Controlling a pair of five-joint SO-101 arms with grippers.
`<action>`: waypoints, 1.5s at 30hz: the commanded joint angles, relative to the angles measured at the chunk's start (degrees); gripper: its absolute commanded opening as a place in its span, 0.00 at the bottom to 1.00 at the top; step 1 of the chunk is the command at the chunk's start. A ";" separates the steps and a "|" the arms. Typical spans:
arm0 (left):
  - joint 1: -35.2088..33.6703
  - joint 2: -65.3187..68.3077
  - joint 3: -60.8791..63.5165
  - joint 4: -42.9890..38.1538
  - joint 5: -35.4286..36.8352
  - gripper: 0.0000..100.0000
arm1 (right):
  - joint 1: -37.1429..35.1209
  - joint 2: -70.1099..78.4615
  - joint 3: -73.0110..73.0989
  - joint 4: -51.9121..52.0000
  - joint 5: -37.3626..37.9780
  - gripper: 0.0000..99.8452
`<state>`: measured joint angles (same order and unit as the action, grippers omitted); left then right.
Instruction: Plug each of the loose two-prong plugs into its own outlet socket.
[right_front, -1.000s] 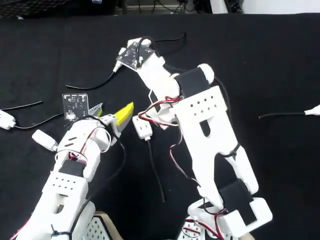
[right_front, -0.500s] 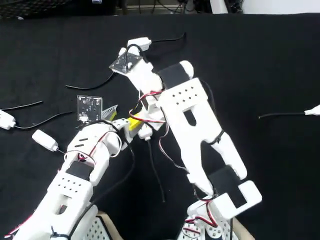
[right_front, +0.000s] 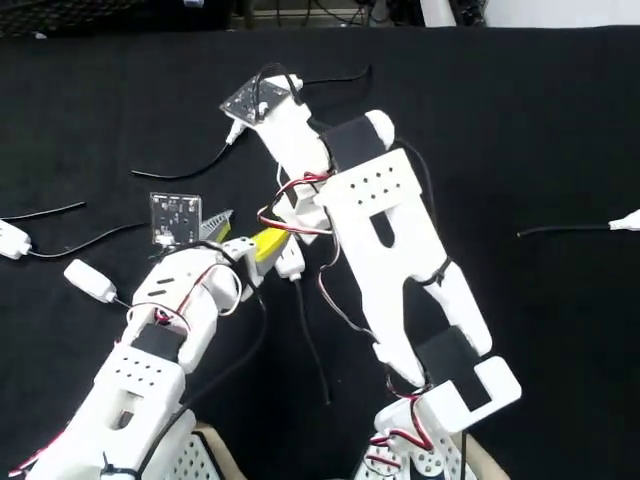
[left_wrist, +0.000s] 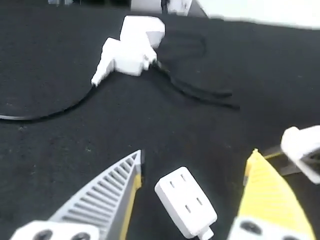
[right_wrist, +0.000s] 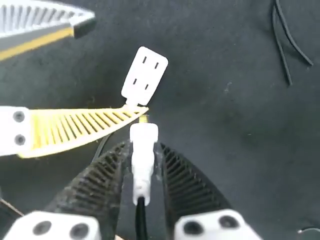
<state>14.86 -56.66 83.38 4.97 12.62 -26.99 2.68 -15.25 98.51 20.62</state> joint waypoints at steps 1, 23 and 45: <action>1.80 0.09 0.13 -0.44 -0.18 0.33 | -0.70 -0.40 -3.56 0.35 -4.13 0.01; -27.56 0.18 3.30 -0.70 0.35 0.33 | 2.29 20.70 -12.88 -2.20 -34.64 0.01; -26.77 0.18 3.30 -0.79 0.35 0.33 | -2.20 22.99 -15.43 0.88 -76.84 0.01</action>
<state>-12.31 -56.57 87.25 5.05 12.44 -29.80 25.27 -30.37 99.47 -49.10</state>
